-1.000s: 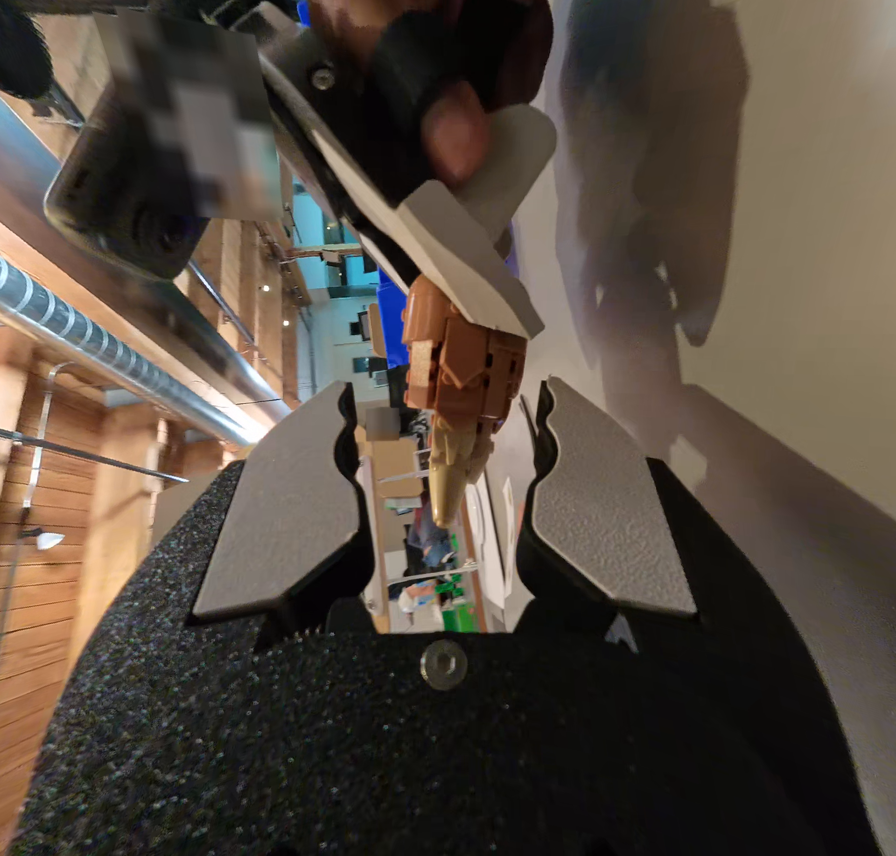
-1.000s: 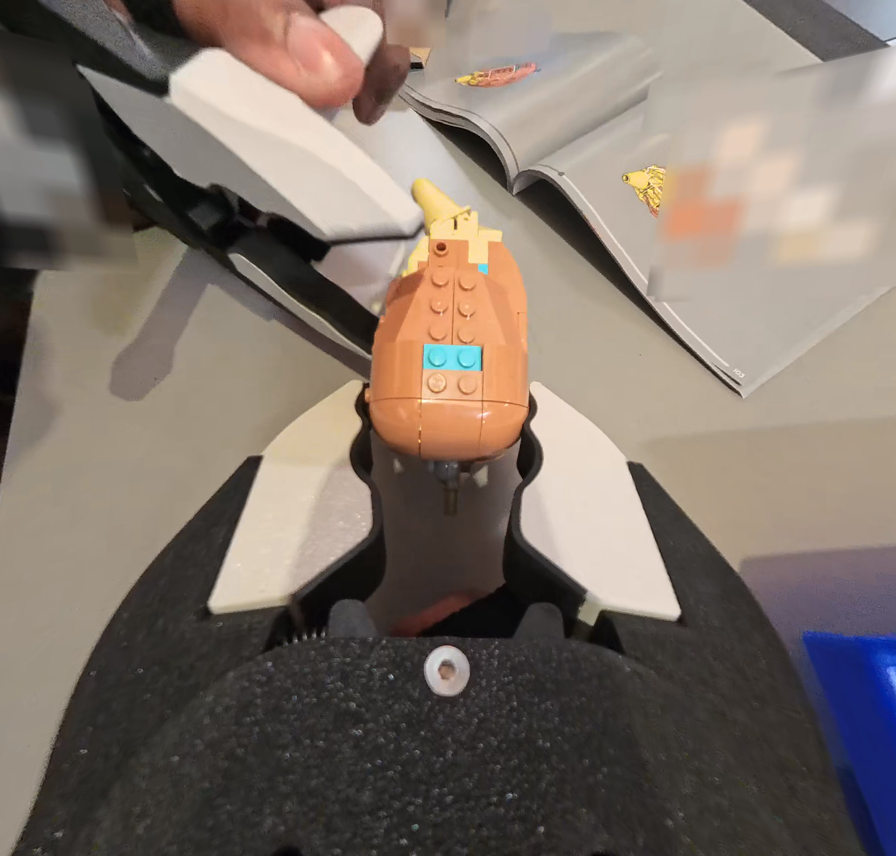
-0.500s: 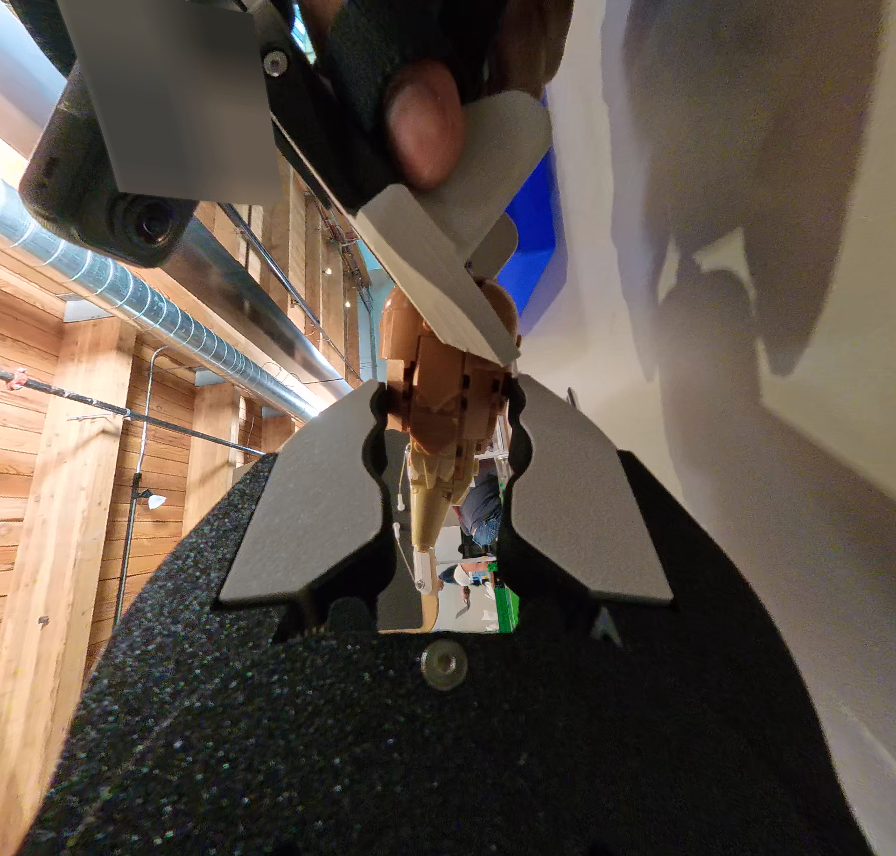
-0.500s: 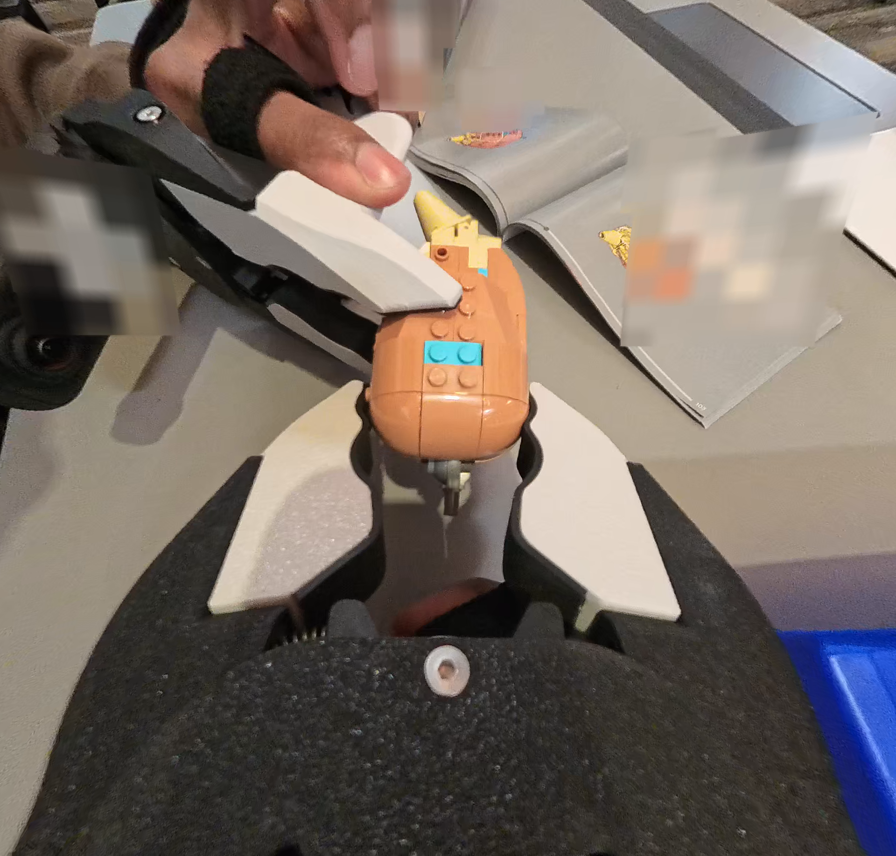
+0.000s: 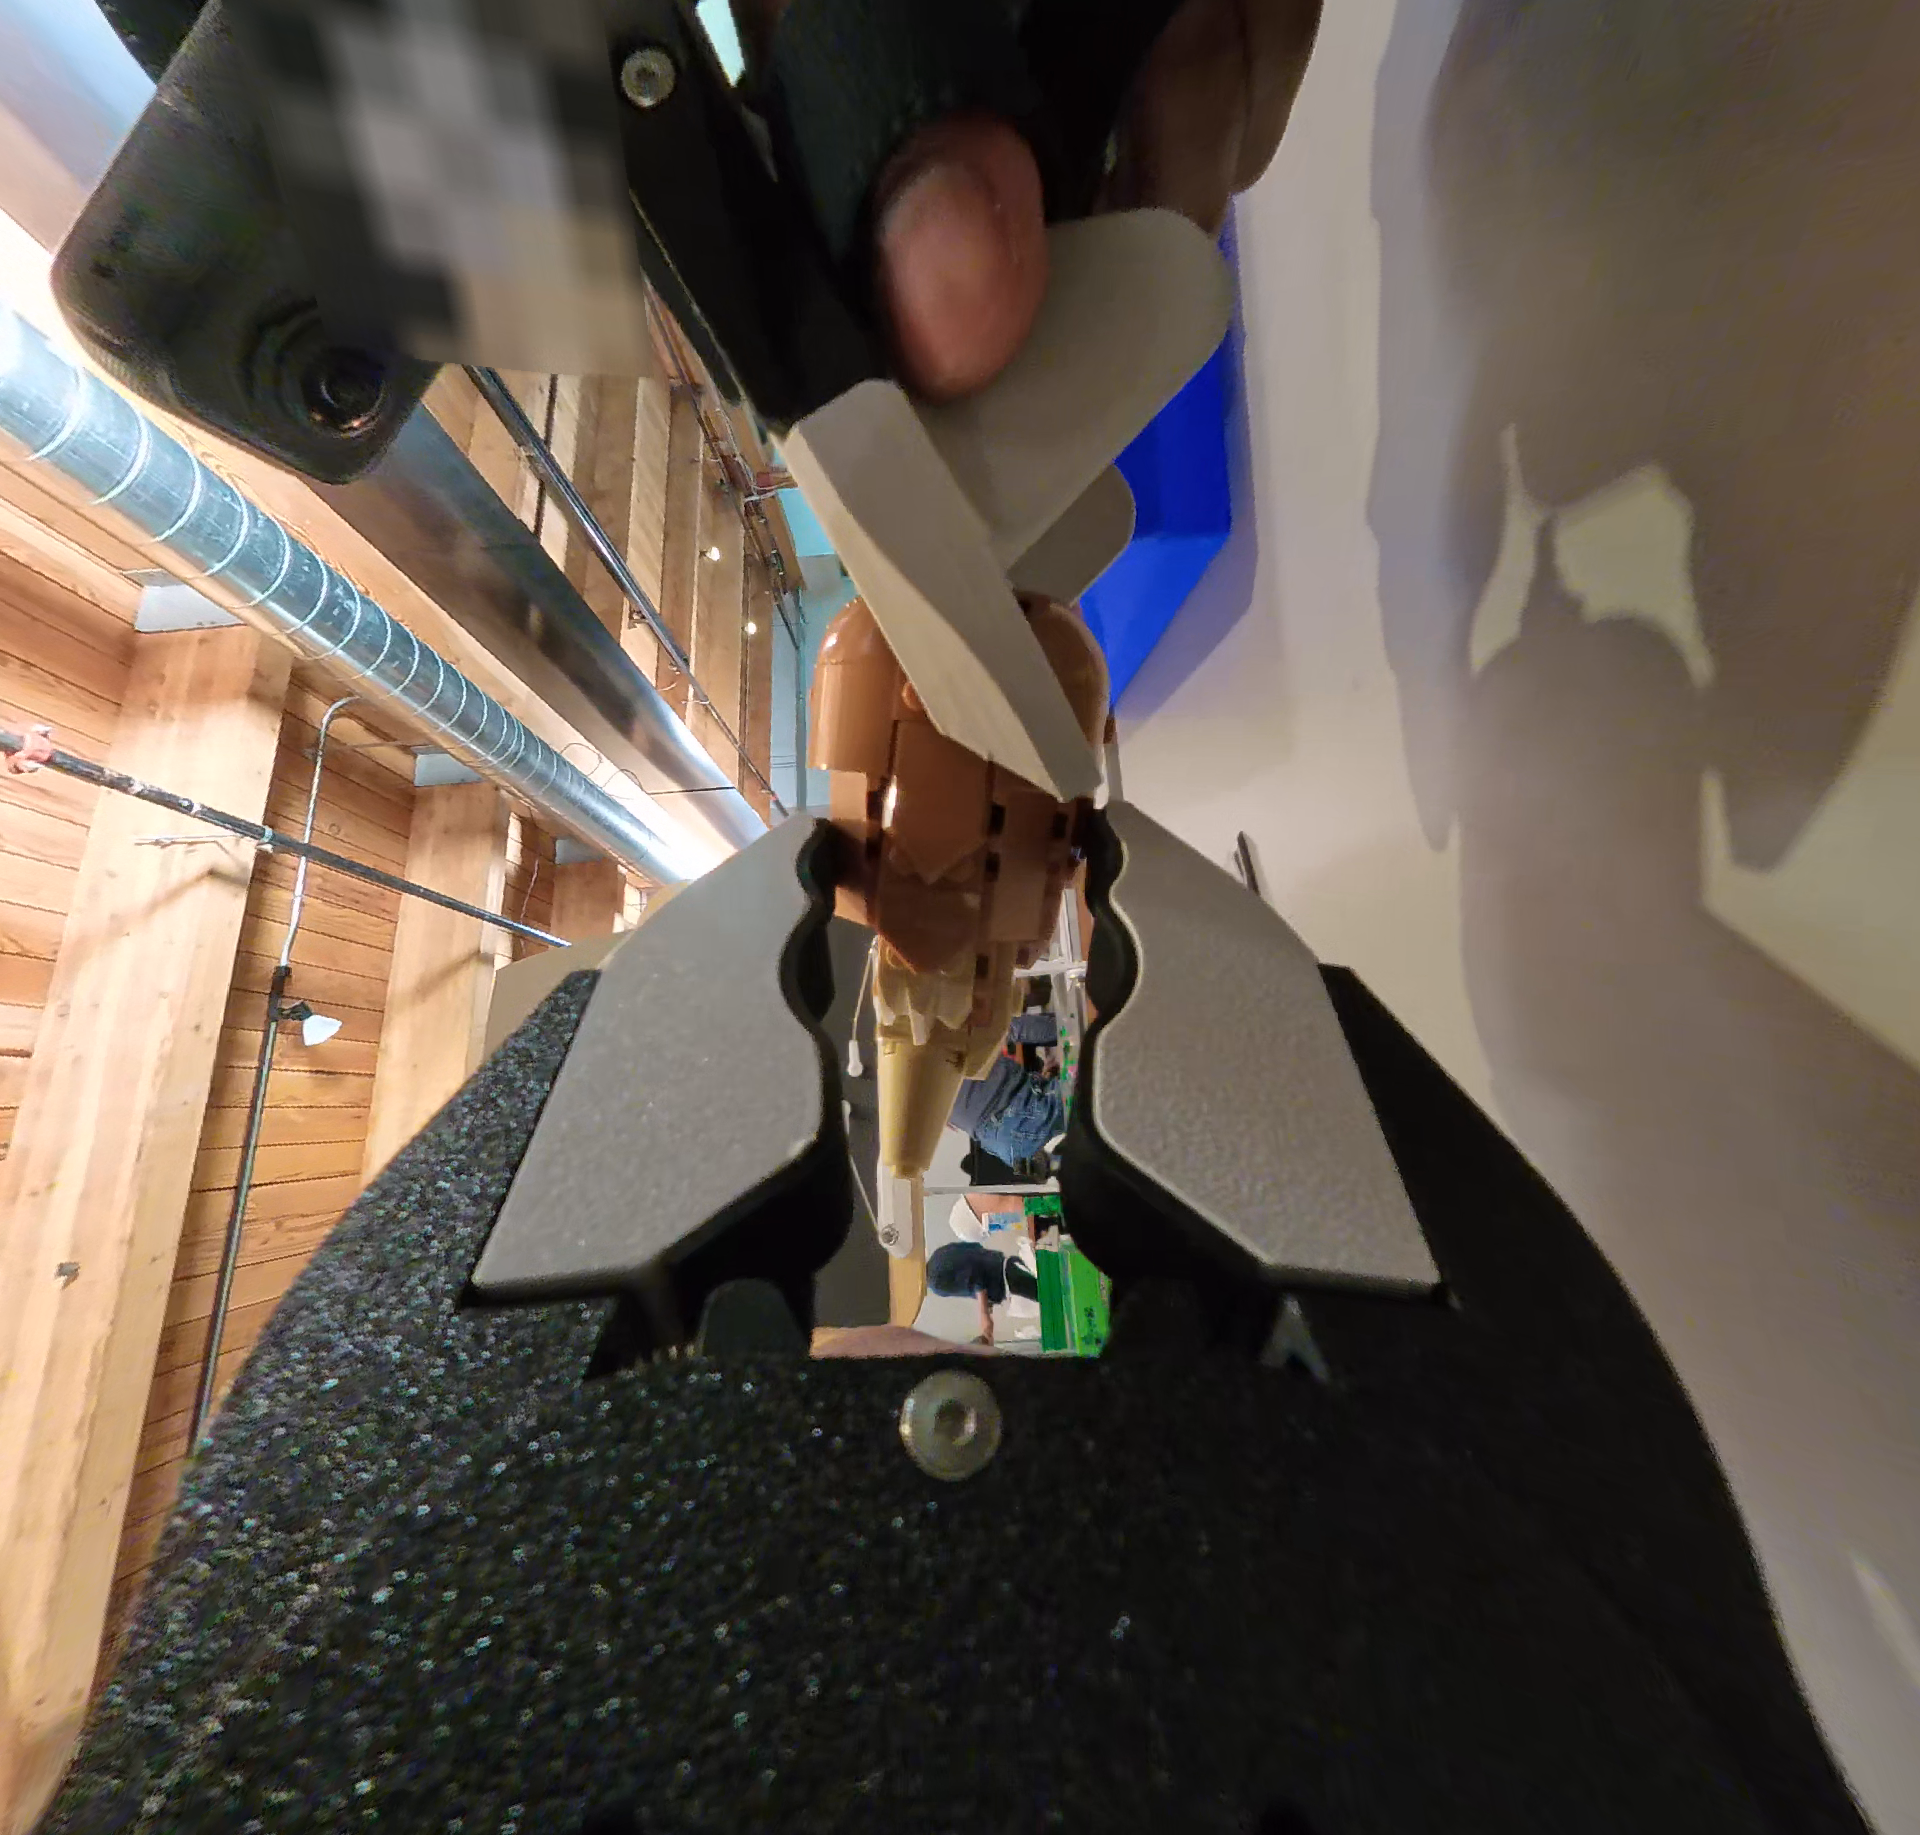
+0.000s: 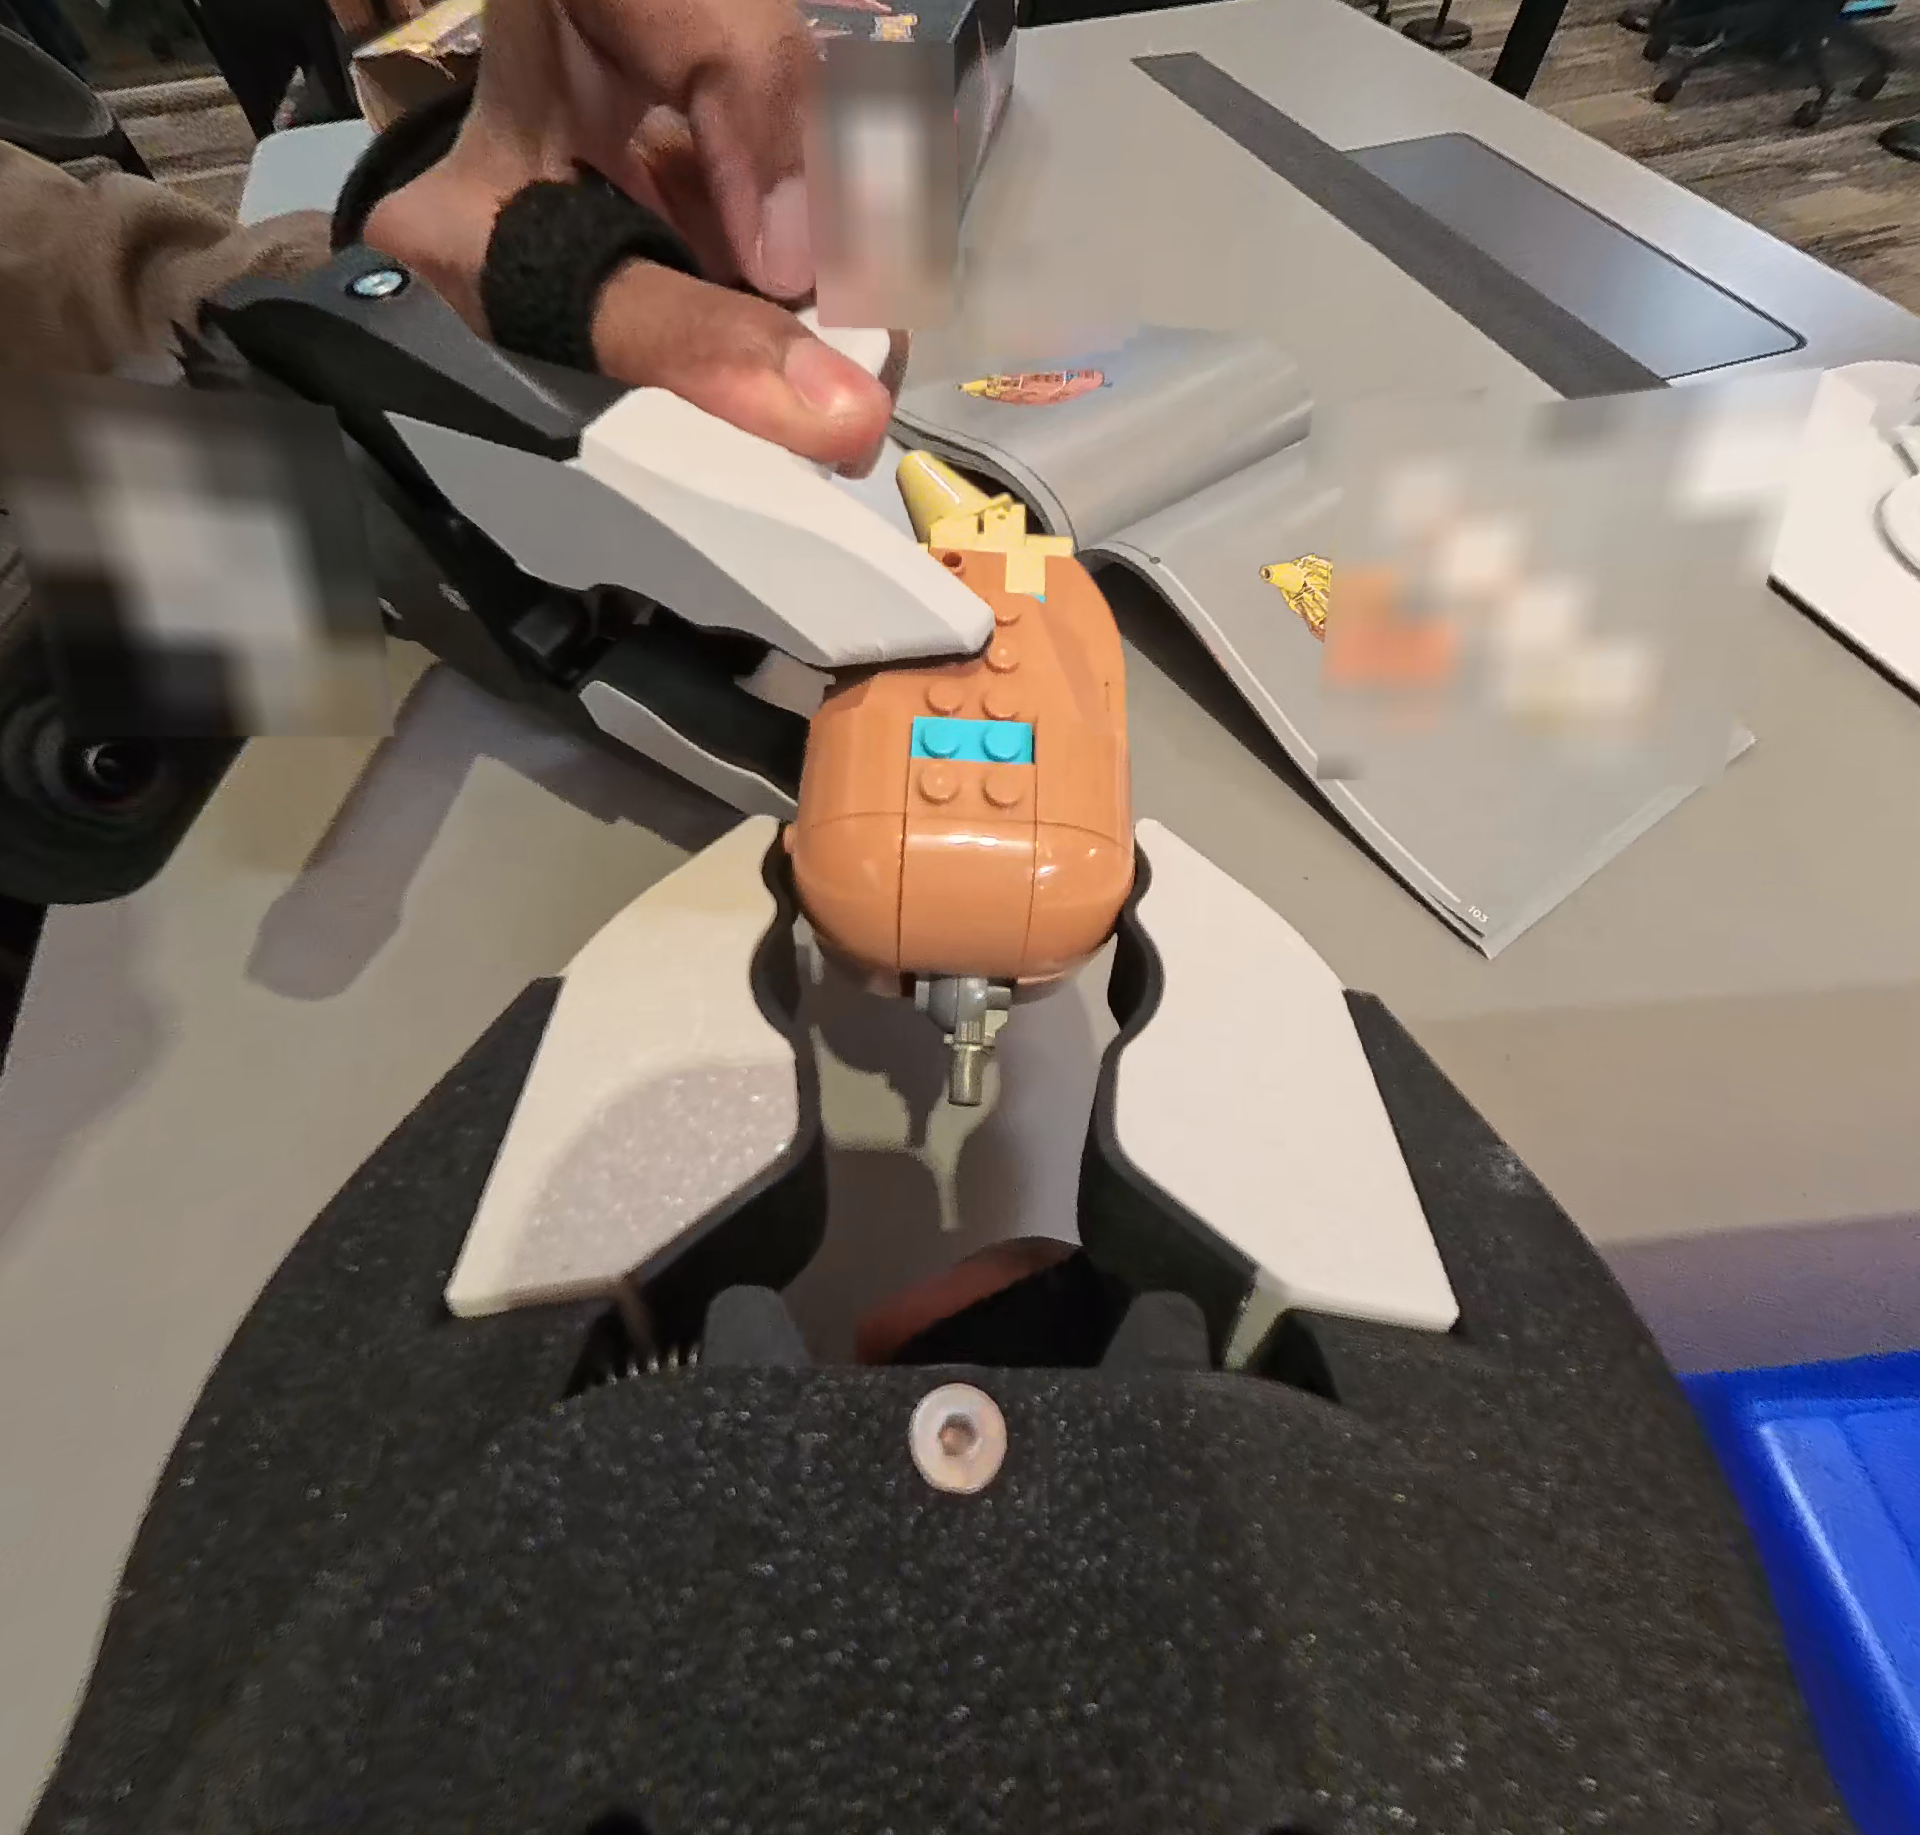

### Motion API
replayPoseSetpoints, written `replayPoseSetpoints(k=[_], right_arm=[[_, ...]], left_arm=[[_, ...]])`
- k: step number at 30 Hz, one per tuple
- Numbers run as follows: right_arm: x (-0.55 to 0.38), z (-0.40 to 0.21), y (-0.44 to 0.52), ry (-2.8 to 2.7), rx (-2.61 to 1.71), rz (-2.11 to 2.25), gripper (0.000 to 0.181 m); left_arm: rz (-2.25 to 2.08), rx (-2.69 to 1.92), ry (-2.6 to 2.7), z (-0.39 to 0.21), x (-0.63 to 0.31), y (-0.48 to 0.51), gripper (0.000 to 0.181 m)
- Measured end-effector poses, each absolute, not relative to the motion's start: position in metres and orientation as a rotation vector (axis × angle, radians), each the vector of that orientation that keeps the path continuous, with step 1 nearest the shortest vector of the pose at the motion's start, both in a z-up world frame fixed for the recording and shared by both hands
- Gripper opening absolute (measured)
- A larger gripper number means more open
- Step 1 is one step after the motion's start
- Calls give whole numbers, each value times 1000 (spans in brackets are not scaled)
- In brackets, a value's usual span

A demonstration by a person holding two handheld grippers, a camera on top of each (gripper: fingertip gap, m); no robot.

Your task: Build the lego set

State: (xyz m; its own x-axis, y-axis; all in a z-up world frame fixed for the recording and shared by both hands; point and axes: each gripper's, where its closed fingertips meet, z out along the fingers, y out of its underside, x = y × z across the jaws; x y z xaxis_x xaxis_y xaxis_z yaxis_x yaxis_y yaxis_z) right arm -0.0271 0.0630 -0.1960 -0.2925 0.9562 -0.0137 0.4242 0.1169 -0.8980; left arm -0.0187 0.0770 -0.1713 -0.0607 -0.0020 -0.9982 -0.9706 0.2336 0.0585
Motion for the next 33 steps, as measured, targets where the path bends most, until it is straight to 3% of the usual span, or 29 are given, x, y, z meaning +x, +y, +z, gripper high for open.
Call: replayPoseSetpoints(k=[27,30,33], right_arm=[[-29,-200,66,-1793,-1343,1131,59],[-28,-205,72,-1797,-1359,1102,59],[-26,-210,75,-1816,-1370,1104,59]], left_arm=[[960,-1092,1357,-179,-19,78,47],[869,-1142,1364,-186,-20,76,67],[750,-1213,1392,-198,-24,71,74]])
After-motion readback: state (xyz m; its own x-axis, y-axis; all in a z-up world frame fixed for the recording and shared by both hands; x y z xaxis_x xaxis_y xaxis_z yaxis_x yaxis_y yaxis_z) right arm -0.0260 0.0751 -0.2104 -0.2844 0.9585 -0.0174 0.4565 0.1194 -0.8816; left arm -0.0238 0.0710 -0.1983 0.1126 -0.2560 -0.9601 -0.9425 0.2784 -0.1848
